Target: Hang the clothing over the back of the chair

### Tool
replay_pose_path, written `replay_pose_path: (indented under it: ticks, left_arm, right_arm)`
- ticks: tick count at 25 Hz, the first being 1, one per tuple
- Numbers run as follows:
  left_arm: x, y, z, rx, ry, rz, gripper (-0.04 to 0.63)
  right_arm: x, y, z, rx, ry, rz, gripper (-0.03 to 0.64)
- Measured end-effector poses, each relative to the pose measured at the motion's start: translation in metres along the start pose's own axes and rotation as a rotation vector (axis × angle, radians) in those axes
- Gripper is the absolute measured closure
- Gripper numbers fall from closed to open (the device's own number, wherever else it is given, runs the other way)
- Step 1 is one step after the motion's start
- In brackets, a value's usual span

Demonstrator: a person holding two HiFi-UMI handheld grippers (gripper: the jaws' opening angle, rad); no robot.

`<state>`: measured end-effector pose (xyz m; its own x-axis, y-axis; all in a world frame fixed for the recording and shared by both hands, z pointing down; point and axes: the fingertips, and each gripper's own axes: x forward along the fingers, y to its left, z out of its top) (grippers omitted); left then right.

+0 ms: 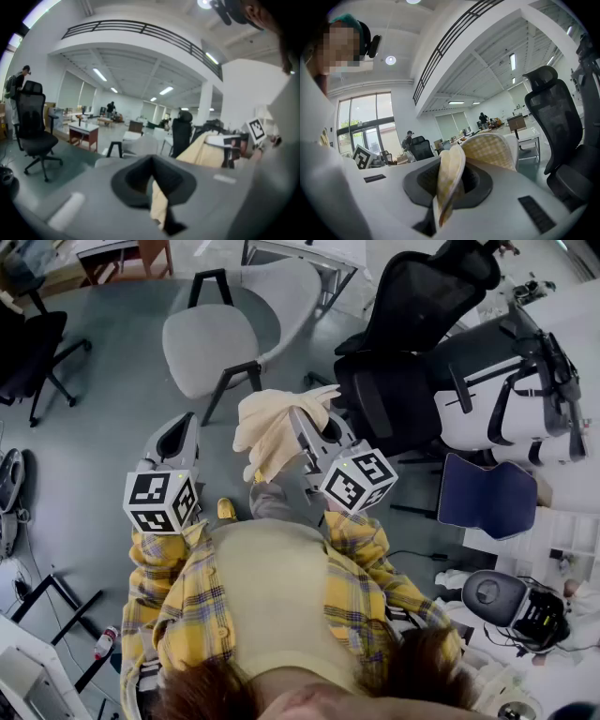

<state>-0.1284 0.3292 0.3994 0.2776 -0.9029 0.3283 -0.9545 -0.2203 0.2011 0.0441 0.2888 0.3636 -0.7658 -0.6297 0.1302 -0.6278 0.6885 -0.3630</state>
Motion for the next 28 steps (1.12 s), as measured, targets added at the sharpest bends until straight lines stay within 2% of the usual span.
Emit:
replay_pose_path:
  ticks: [13,28]
  left_arm:
    - [0.029,-0.001,0.002,-0.002,-0.004,-0.012,0.589]
    - [0.090,0.001,0.030,0.016,-0.011,0.022,0.589]
  right_arm:
    - [0.021,-0.011,0.013,0.012,0.002,0.057,0.580]
    - [0.068,-0.035,0.067,-0.006,-0.009,0.198,0.580]
